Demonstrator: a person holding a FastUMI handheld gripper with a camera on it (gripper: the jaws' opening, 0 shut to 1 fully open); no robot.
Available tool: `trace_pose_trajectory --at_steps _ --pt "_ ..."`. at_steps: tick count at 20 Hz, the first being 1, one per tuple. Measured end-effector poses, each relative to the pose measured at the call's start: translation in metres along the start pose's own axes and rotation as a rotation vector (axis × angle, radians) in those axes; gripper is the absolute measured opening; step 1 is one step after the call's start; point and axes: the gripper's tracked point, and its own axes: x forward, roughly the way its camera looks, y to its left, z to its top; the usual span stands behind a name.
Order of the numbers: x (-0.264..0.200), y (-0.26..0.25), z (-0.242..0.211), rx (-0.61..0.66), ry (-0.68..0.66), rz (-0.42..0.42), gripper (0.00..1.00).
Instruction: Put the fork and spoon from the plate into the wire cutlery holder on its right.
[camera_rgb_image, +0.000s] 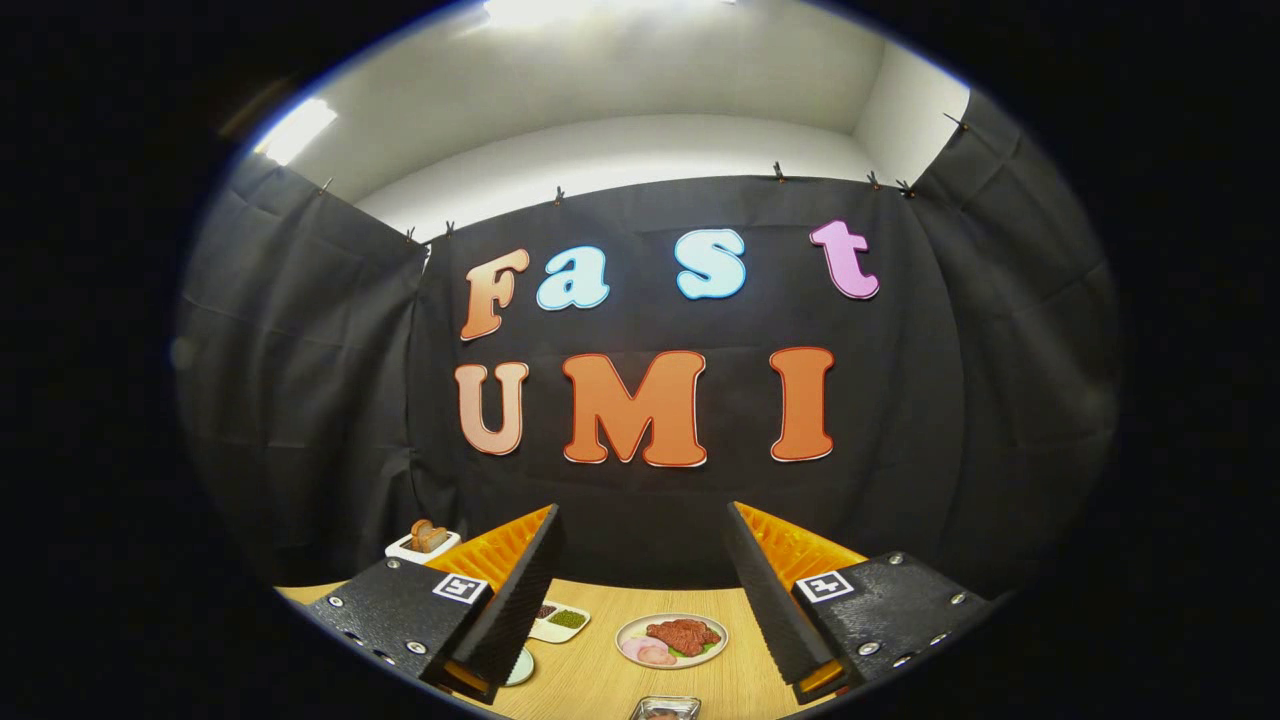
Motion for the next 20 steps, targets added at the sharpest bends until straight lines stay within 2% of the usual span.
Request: trace_pose_trajectory --at_steps 20 --pt "-0.003 -0.008 0.001 -0.006 -0.002 -0.012 0.96"
